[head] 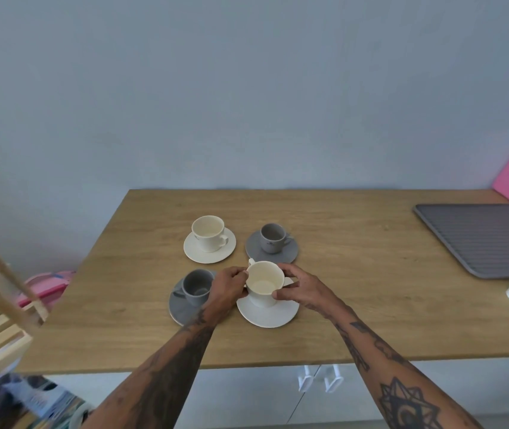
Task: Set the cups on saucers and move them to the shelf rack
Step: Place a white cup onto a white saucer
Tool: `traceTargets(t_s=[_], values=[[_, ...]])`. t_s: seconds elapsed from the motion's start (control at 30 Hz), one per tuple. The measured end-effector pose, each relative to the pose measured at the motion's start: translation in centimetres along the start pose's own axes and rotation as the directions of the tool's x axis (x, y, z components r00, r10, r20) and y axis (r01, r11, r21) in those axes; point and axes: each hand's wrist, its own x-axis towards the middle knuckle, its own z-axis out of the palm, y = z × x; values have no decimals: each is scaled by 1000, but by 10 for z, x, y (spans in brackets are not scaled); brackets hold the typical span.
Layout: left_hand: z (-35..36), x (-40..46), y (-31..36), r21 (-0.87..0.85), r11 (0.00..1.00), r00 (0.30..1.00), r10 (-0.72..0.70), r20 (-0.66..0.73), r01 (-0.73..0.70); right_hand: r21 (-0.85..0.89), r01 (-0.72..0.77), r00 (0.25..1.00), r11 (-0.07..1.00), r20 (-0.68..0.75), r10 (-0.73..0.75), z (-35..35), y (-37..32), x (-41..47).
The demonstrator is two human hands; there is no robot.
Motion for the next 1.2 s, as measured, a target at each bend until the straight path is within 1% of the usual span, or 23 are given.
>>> traceTargets(t_s=[0.2, 0.47, 0.57, 0.67, 0.77, 0.9, 0.97, 1.07, 1.2], values=[[-1, -3, -2, -20, 1000, 1000, 5, -7, -5, -7, 7, 1000, 1000, 8, -7, 0, -1, -1], [1, -7, 0, -8, 1000, 1000, 10, -12, -10, -9, -5, 1000, 1000, 17, 5, -1, -2, -2], [-1, -11, 2, 29, 999, 999, 32, -13, -32, -23, -4, 1000, 1000, 23, 4, -2, -2, -1], [-7, -17, 11, 89, 993, 996, 78, -44, -74, -13, -6, 1000, 1000, 14, 6, -6, -5, 0], [-25, -20, 29, 113, 982, 984, 163, -76, -154, -13, 31, 994, 999, -107, -32, -12, -21, 5], [-59, -20, 50, 172, 951, 944, 284, -166, -255, -38, 143, 940, 989, -308, -148, -11, -50, 10], [-76, -18, 52, 193, 945, 933, 302, -194, -265, -51, 193, 917, 980, -346, -199, -1, -63, 11], [-101, -17, 44, 231, 945, 935, 282, -215, -232, -60, 213, 932, 975, -287, -221, 21, -78, 13], [-129, -15, 21, 282, 942, 939, 250, -237, -180, -118, 192, 957, 974, -196, -212, 56, -90, 16]])
